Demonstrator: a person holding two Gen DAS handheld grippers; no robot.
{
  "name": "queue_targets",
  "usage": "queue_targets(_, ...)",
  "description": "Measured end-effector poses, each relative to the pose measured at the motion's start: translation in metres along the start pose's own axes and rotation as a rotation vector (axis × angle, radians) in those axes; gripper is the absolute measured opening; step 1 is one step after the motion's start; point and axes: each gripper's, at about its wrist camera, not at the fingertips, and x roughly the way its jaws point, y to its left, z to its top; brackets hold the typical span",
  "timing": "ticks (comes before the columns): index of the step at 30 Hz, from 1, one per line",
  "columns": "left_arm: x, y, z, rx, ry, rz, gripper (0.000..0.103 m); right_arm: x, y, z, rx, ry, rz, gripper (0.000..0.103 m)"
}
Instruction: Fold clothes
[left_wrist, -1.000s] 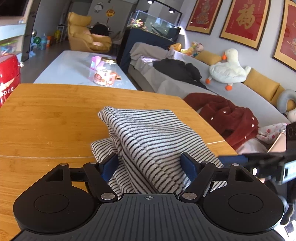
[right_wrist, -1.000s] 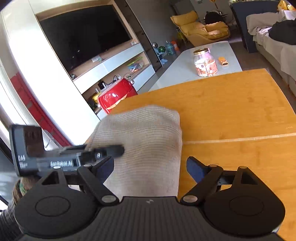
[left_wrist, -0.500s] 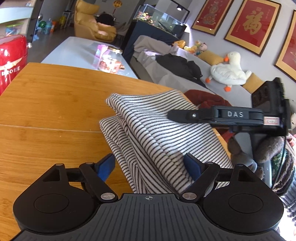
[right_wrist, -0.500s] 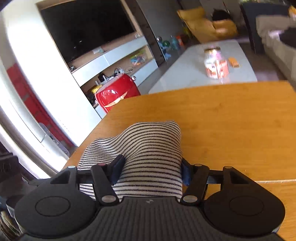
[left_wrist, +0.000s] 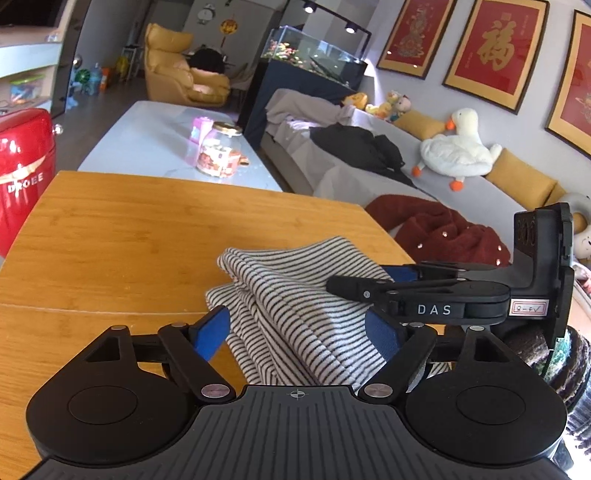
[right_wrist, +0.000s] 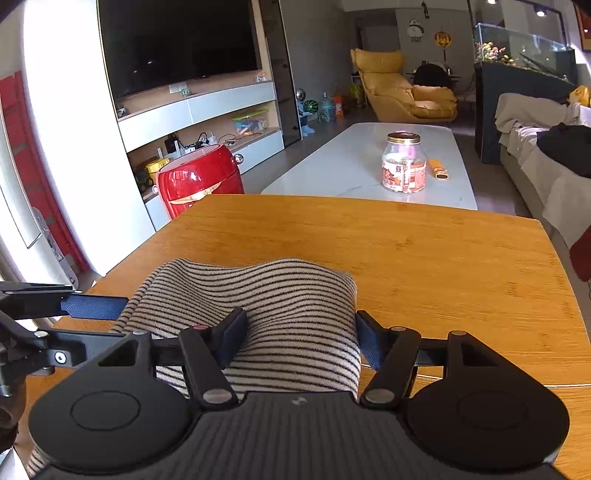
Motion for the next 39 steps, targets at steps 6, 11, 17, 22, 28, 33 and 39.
queue_targets(6, 0.029, -0.004, 0.013, 0.047, 0.013, 0.02, 0.071, -0.002, -0.005, -0.003, -0.005, -0.01, -0.002, 0.064)
queue_targets(11, 0.041, 0.005, 0.022, 0.121, -0.018, 0.186, 0.069, -0.004, -0.011, -0.01, 0.019, -0.016, 0.014, 0.067)
queue_targets(17, 0.002, 0.01, 0.008, -0.033, 0.004, 0.055, 0.074, -0.013, -0.02, -0.016, 0.052, -0.021, 0.025, 0.073)
queue_targets(22, -0.029, 0.0, -0.013, -0.109, 0.041, -0.09, 0.095, -0.026, -0.021, -0.022, 0.067, -0.032, 0.014, 0.074)
queue_targets(28, -0.024, -0.008, -0.024, -0.082, 0.043, -0.117, 0.062, -0.063, 0.002, -0.043, -0.122, -0.06, 0.001, 0.077)
queue_targets(33, -0.02, -0.012, -0.031, -0.067, 0.036, -0.133, 0.056, -0.077, 0.001, -0.052, -0.125, -0.052, -0.001, 0.077)
queue_targets(39, -0.012, -0.013, -0.043, -0.035, 0.057, -0.103, 0.051, -0.069, -0.002, -0.054, -0.078, -0.034, 0.025, 0.079)
